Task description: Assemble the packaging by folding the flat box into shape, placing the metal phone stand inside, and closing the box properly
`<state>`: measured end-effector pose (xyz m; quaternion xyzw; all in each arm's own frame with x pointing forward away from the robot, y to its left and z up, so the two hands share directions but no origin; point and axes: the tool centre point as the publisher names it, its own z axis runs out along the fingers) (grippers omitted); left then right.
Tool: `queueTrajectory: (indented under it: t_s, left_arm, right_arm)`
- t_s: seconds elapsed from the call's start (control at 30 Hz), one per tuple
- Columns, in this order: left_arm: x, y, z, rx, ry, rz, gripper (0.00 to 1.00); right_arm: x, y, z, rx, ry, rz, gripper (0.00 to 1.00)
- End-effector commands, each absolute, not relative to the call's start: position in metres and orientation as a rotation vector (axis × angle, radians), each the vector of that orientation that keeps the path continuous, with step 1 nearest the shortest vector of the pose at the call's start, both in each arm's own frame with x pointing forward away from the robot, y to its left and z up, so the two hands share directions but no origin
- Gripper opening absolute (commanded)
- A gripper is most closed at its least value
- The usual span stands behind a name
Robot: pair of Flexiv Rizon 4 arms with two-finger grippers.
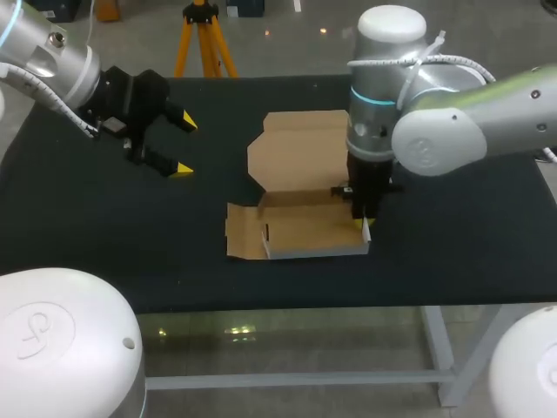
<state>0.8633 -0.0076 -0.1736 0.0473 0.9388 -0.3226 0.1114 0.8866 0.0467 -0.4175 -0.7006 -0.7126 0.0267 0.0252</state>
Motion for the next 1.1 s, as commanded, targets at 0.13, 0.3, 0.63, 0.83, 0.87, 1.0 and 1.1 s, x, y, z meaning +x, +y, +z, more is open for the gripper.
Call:
queueTrajectory:
  t_s: [0.13,0.3,0.63,0.83,0.87,1.0,1.1]
  left_arm:
    - [0.863,-0.007,-0.172,0.138,2.761,-0.942,1.00]
    - [0.863,-0.007,-0.172,0.138,2.761,-0.942,1.00]
    - [0.853,-0.022,-0.168,-1.105,2.770,-0.659,1.00]
    - [0.831,-0.026,-0.189,-1.635,2.543,-0.615,1.00]
    - [0.828,-0.027,-0.193,-1.693,2.534,-0.661,1.00]
    - [0.819,-0.028,-0.211,-1.875,2.473,-0.768,1.00]
    - [0.816,-0.033,-0.225,-1.968,2.456,-0.720,1.00]
  right_arm:
    - [0.886,0.046,-0.416,-2.167,-2.204,0.084,0.00]
    - [0.886,0.046,-0.416,-2.167,-2.204,0.084,0.00]
    - [0.886,0.046,-0.416,-2.167,-2.204,0.084,0.00]
    - [0.886,0.046,-0.416,-2.167,-2.204,0.084,0.00]
    - [0.886,0.046,-0.416,-2.167,-2.204,0.084,0.00]
    - [0.886,0.046,-0.416,-2.167,-2.204,0.084,0.00]
    - [0.886,0.046,-0.416,-2.167,-2.204,0.084,0.00]
